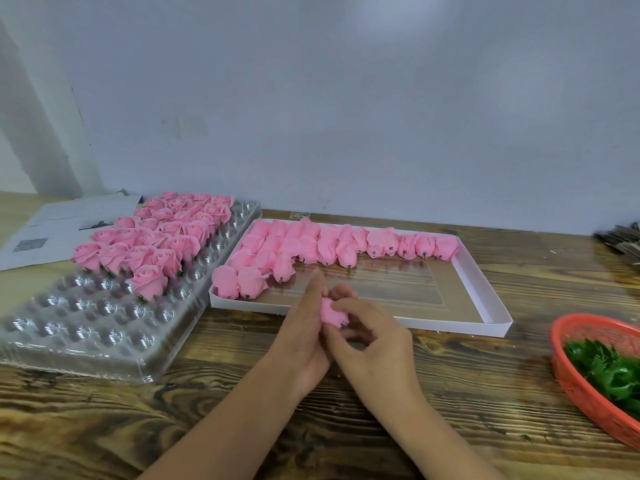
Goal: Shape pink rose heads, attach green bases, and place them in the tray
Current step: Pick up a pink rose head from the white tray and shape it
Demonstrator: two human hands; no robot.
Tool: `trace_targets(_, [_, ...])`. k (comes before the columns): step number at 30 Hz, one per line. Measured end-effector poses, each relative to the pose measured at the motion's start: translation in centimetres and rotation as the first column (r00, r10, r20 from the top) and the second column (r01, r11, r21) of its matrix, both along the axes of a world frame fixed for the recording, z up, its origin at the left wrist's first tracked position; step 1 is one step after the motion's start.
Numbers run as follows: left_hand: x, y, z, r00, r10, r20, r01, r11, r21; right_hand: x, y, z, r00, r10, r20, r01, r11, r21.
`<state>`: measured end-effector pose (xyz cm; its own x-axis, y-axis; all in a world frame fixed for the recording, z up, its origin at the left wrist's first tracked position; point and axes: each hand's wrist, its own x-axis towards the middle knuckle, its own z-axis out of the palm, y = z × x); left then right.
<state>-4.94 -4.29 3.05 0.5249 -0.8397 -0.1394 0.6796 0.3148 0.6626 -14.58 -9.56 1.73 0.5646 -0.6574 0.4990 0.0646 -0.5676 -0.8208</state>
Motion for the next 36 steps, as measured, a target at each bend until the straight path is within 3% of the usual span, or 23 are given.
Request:
trace_targets(3, [0.9, 0.3, 0.4, 0.951, 0.046, 0.305, -0.071, 0.995, 0.07, -0.2, -0.9, 1.2, 0.997, 0.081, 0.011, -0.082, 0.963, 0.255])
trace_targets(6, [1.7, 1.4, 1.0, 0.793, -0.031, 0.608, -0.035, 0.995, 0.097, -0.9, -2.3, 2.2, 0.982, 0.186, 0.005, -0.167, 0.868, 0.467])
trace_targets(8, [1.8, 2.1, 1.3, 0.684, -0.108, 0.722, 0.037, 0.993, 0.114, -1.4, -3.0, 2.6, 0.961, 0.277, 0.016, -0.231, 0.765, 0.602])
trace_targets(14, [2.0, 2.4, 1.0, 0.587, -0.082, 0.806, 0.067, 0.996, 0.053, -2.2, -4.5, 3.2, 0.91, 0.374, 0.179, -0.337, 0.417, 0.844])
trace_targets(18, [2.0, 2.3, 0.9, 0.628, -0.106, 0.771, 0.085, 0.994, 0.067, -2.6, -5.2, 3.3, 0.89, 0.415, 0.19, -0.35, 0.352, 0.868])
trace_targets(22, [1.9, 2.1, 0.7, 0.672, -0.09, 0.735, 0.003, 0.993, 0.118, -2.5, -5.4, 3.1, 0.908, 0.377, 0.181, -0.319, 0.346, 0.882])
trace_targets(26, [2.4, 2.2, 0.8, 0.873, -0.106, 0.476, 0.076, 0.994, 0.082, -2.5, -5.3, 3.7, 0.918, 0.343, 0.197, -0.328, 0.383, 0.863])
trace_targets(28, [2.5, 2.3, 1.0, 0.926, -0.111, 0.36, 0.105, 0.994, 0.037, -2.6, -5.2, 4.0, 0.922, 0.33, 0.204, -0.336, 0.416, 0.845])
trace_targets(36, [2.3, 2.1, 1.0, 0.95, -0.122, 0.287, 0.113, 0.992, 0.046, -2.1, -3.2, 3.7, 0.952, 0.296, 0.084, -0.294, 0.798, 0.526])
